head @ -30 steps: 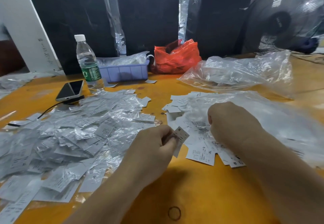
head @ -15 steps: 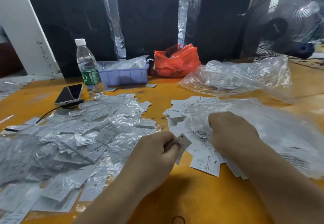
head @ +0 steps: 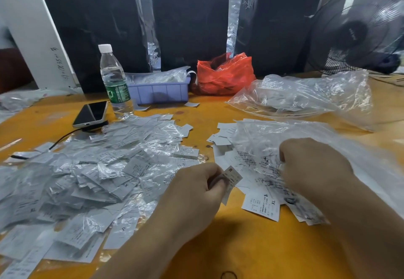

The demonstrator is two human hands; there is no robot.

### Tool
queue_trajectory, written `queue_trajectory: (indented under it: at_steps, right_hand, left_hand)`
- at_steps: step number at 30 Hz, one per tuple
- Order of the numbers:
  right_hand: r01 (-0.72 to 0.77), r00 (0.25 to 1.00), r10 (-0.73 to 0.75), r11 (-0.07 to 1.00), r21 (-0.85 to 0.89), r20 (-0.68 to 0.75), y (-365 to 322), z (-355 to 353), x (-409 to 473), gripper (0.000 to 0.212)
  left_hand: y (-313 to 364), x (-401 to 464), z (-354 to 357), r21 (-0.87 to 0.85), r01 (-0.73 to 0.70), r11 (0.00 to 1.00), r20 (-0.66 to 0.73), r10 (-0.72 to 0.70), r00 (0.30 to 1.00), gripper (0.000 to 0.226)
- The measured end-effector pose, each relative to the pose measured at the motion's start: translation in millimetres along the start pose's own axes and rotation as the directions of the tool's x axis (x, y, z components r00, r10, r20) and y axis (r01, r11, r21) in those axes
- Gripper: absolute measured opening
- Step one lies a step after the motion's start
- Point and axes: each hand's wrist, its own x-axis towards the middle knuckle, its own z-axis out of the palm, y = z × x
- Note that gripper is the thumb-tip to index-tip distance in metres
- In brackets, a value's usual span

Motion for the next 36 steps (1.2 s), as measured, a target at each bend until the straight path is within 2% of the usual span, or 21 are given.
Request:
queue_trajectory:
  at_steps: [2,4,10,16,22,27,31,36]
  right_hand:
    - [0.027,0.996,-0.027,1.000,-0.004,0.088,0.0,1.4,0.7,0.012]
    - [0.047,0.991,-0.047,0.999,-0.001,0.122,-1.1,3.9,2.3,0.022]
    - [0.070,0.996,-0.071,0.997,0.016,0.062,-2.7,10.6,5.6,0.032]
    - [0.074,0.997,-0.077,0.992,0.098,0.021,-8.8,14.4,7.3,0.019]
    - [0.062,0.998,-0.062,0.995,0.073,0.009,-11.0,12.2,6.0,0.019]
    - [0.064,0.994,-0.062,0.998,-0.016,0.093,-13.1,12.4,4.6,0.044]
    - [0.073,0.981,-0.065,0.997,-0.036,0.184,-17.8,14.1,2.9,0.054]
    - [0.086,0.988,-0.078,0.995,-0.055,0.133,-18.2,17.5,-3.5,0.054]
  left_hand:
    - [1.4,-1.3,0.4,0.005,0.001,1.000,0.017,-0.001,1.000,0.022]
    - [2.0,-2.1,-0.4,0.005,-0.008,1.000,0.022,0.008,1.000,0.022]
    - [5.6,-2.6,0.4,0.013,-0.001,1.000,0.023,0.000,1.000,0.023]
    - [3.1,-1.6,0.9,0.026,-0.016,1.000,0.019,0.016,1.000,0.024]
    - [1.1,-0.3,-0.6,0.023,-0.011,1.000,0.014,0.011,1.000,0.026]
    - [1.1,0.1,1.1,0.036,-0.008,0.999,0.021,0.007,1.000,0.026]
    - [3.4,1.1,5.0,0.027,0.000,1.000,0.051,-0.001,0.999,0.026]
    - [7.0,-1.2,10.5,0.065,-0.005,0.998,0.060,0.001,0.998,0.026]
